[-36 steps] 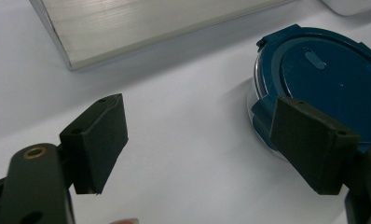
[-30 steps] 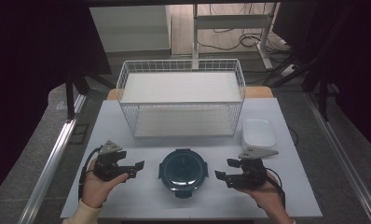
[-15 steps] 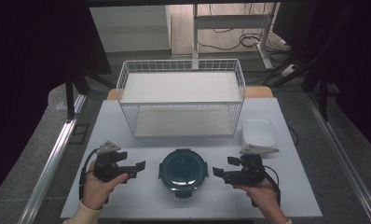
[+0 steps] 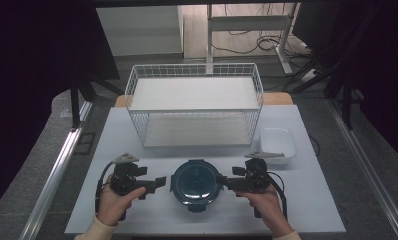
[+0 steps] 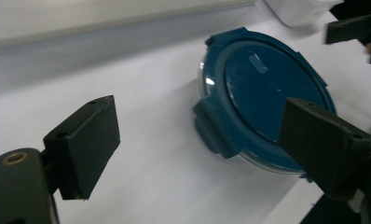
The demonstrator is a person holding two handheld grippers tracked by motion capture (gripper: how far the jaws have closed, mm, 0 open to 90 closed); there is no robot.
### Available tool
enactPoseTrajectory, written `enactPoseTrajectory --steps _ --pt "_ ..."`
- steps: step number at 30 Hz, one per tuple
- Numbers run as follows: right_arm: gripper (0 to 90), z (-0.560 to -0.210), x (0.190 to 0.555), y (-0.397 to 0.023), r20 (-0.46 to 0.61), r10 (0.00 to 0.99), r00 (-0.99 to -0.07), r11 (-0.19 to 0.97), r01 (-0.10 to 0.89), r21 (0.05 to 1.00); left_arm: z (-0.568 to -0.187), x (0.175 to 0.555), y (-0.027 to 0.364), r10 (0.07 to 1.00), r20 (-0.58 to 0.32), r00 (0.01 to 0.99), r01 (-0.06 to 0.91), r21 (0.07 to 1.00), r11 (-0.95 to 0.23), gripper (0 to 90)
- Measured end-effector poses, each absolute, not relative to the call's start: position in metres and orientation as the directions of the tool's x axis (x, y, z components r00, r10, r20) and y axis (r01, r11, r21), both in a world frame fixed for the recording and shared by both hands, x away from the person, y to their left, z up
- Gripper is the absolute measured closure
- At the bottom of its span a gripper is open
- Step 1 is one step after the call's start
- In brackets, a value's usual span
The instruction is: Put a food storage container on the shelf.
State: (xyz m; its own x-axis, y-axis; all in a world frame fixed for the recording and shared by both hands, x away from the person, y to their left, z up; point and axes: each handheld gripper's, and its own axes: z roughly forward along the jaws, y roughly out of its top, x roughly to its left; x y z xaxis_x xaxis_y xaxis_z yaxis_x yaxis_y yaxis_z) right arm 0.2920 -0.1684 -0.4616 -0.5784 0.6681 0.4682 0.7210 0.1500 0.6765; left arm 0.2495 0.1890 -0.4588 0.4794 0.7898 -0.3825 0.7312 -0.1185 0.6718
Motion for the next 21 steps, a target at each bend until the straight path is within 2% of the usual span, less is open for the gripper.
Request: enactPoseTrajectory --steps 2,7,21 --pt "12.9 -0.462 0.298 -0.156 0.477 0.669 -0.570 0.148 0.731 0.666 -0.462 0.252 0.186 0.773 -0.425 0.472 0.749 0.655 -0.098 12.2" --pt "11.6 -0.462 0.300 -0.144 0.456 0.670 -0.586 0.179 0.724 0.667 -0.467 0.255 0.183 0.770 -0.439 0.463 0.766 0.636 -0.098 12.8" --pt "9.4 -0.472 0.300 -0.155 0.480 0.665 -0.572 0.188 0.750 0.634 -0.483 0.263 0.177 0.732 -0.546 0.408 0.814 0.580 -0.021 10.1"
